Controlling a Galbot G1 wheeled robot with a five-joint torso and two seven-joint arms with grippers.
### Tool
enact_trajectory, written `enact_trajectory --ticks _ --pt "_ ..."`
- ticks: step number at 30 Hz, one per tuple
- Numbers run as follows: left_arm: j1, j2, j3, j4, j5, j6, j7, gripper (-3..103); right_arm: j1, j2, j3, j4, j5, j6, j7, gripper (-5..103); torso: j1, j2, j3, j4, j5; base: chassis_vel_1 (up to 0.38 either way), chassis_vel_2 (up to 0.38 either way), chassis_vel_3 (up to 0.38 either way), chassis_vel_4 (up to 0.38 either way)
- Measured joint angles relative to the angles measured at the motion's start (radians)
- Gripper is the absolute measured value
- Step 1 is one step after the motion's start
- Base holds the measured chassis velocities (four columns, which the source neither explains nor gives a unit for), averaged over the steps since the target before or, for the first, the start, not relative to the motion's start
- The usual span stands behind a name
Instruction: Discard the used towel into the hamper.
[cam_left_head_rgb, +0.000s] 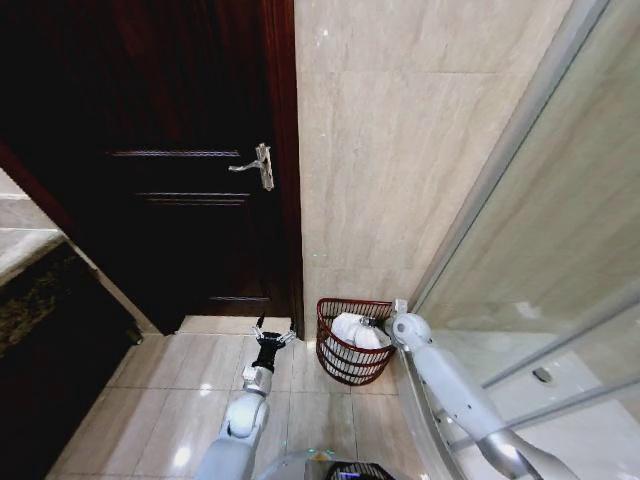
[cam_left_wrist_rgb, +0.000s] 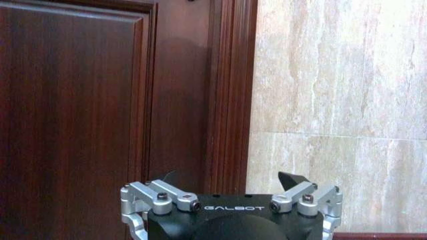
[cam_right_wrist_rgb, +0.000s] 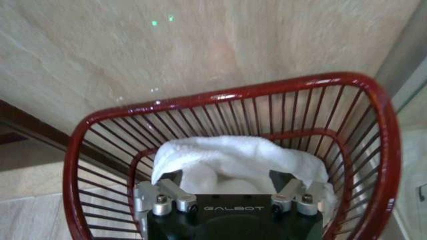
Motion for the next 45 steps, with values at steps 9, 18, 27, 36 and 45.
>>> enact_trajectory --ticks 9,18,27,36,45 --pt "0.000 -0.001 -0.002 -0.008 -0.020 0.005 -0.014 100 -0.162 -0.019 0.081 0.182 -0.277 0.156 -0.117 100 0.000 0.000 0.000 -0.0001 -0.0002 0.000 0.000 0.000 0.000" --pt "0.005 0.005 -0.004 -0.006 -0.038 0.013 -0.014 100 -0.318 0.031 0.131 0.285 -0.586 0.390 -0.206 100 0.000 0.000 0.000 0.0000 -0.0002 0.000 0.000 0.000 0.000" --pt "0.013 0.015 -0.010 -0.014 -0.052 0.016 -0.012 100 -0.456 0.156 0.187 0.316 -0.864 0.597 -0.211 100 0.000 0.000 0.000 0.0000 -0.0003 0.000 0.000 0.000 0.000" --pt "0.013 0.029 -0.013 -0.013 -0.058 0.025 0.024 100 -0.540 0.270 0.285 0.308 -1.021 0.789 -0.157 100 0.000 0.000 0.000 -0.0001 -0.0001 0.000 0.000 0.000 0.000" --pt "0.012 0.036 -0.004 -0.026 -0.092 0.048 0.043 100 -0.612 0.279 0.353 0.324 -1.028 0.922 -0.155 100 0.000 0.000 0.000 -0.0001 -0.0001 0.000 0.000 0.000 0.000"
